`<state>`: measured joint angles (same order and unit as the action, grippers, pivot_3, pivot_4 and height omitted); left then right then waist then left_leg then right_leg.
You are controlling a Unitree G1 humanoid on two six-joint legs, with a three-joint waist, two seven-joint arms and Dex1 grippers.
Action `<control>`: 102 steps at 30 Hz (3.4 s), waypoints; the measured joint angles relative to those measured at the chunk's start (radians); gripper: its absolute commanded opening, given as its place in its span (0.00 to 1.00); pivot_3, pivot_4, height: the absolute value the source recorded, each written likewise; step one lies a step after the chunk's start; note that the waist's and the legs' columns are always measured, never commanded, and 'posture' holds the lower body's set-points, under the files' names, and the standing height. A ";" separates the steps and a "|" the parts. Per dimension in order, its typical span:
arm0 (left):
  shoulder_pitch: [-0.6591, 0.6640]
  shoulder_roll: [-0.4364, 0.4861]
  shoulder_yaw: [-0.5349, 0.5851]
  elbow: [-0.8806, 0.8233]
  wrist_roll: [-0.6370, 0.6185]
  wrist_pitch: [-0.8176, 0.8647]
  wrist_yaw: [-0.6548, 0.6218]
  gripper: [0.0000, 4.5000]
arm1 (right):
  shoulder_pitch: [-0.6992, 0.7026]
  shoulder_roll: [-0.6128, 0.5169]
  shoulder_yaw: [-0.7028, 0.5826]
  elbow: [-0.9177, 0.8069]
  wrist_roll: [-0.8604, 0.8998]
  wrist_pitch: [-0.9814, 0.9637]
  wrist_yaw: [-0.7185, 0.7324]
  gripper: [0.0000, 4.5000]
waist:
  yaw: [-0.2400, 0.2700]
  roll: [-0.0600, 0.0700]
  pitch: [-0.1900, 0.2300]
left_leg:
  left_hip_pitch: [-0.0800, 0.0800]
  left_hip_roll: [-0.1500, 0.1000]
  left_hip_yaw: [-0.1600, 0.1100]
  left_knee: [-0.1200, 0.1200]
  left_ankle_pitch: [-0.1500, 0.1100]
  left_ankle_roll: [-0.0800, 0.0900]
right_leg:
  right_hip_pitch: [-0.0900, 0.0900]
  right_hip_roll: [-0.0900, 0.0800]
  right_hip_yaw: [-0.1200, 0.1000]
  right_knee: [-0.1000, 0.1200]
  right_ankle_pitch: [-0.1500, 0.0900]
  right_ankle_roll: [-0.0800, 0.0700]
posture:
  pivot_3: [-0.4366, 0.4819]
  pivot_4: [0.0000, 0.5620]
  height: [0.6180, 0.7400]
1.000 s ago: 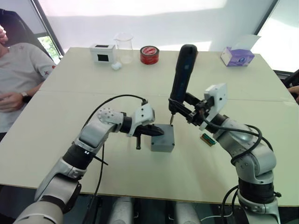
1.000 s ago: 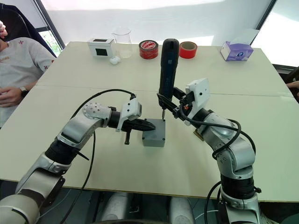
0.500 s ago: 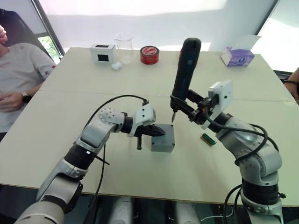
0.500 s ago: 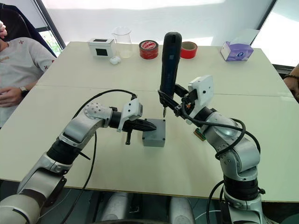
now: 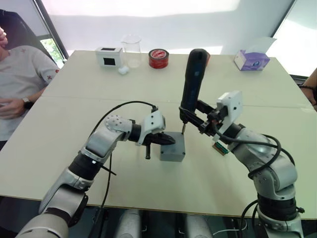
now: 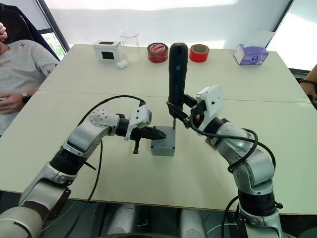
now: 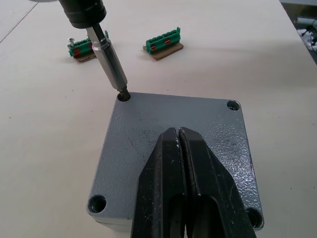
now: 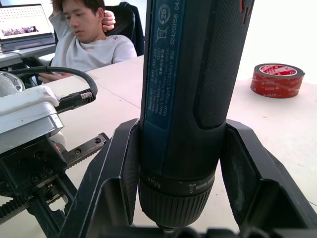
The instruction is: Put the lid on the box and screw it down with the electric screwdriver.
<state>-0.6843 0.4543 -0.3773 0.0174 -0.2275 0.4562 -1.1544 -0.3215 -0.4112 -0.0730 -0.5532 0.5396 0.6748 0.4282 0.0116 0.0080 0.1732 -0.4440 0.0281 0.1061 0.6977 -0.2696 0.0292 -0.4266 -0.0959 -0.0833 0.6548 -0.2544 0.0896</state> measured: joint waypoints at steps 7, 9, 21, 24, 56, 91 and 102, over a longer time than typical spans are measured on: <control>0.002 0.000 0.000 0.001 0.000 -0.003 0.000 0.00 | 0.021 0.007 0.019 0.010 -0.032 -0.060 0.000 0.39 | 0.000 0.000 0.000 | 0.000 0.000 0.000 0.000 0.000 0.000 | 0.000 0.000 0.000 0.000 0.000 0.000 | 0.48 0.27 0.79; 0.002 0.001 0.000 0.002 0.001 -0.005 0.000 0.00 | 0.029 0.015 0.019 0.012 -0.037 -0.075 -0.003 0.39 | 0.000 0.000 0.000 | 0.001 0.000 0.000 0.000 0.000 0.000 | 0.001 0.000 0.000 0.000 0.000 0.000 | 0.48 0.27 0.79; 0.026 0.006 -0.001 0.003 0.003 -0.006 0.002 0.00 | 0.121 0.045 0.087 0.024 -0.128 -0.194 -0.028 0.39 | -0.001 -0.010 -0.013 | 0.007 0.001 -0.001 0.000 -0.002 0.004 | 0.008 0.001 0.000 -0.001 -0.001 -0.001 | 0.48 0.27 0.79; 0.035 0.006 -0.001 0.003 0.004 -0.001 0.003 0.00 | 0.123 0.045 0.107 0.041 -0.146 -0.215 -0.026 0.39 | -0.001 -0.011 -0.015 | 0.017 0.001 -0.002 -0.001 -0.004 0.005 | 0.018 0.000 0.000 -0.004 -0.003 -0.004 | 0.48 0.27 0.79; 0.057 0.013 -0.001 0.000 0.010 0.016 0.006 0.00 | 0.151 0.075 0.110 0.074 -0.163 -0.247 -0.026 0.39 | -0.002 -0.017 -0.037 | 0.028 -0.001 -0.003 -0.016 -0.006 0.002 | 0.020 -0.011 0.000 -0.013 -0.007 -0.012 | 0.48 0.27 0.79; 0.109 0.132 0.179 -0.220 -0.219 0.180 -0.021 0.00 | -0.290 -0.832 0.014 0.677 0.392 0.927 -0.037 0.39 | -0.015 0.005 0.004 | -0.001 -0.004 0.005 -0.014 -0.003 0.009 | -0.001 -0.019 -0.021 -0.017 0.004 -0.002 | 0.48 0.27 0.79; 0.189 0.119 0.167 -0.255 -0.199 0.173 0.087 0.00 | -0.475 -0.779 0.300 0.947 0.141 0.809 0.231 0.39 | -0.019 0.005 0.005 | -0.001 -0.003 0.005 -0.014 0.002 0.001 | -0.001 -0.017 -0.021 -0.017 0.004 -0.001 | 0.48 0.27 0.79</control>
<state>-0.4955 0.5730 -0.2106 -0.2375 -0.4264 0.6288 -1.0676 -0.7970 -1.1900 0.2265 0.3938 0.6808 1.4838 0.6591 -0.0070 0.0128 0.1781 -0.4453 0.0253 0.1111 0.6833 -0.2680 0.0297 -0.4275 -0.1134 -0.1047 0.6381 -0.2504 0.0889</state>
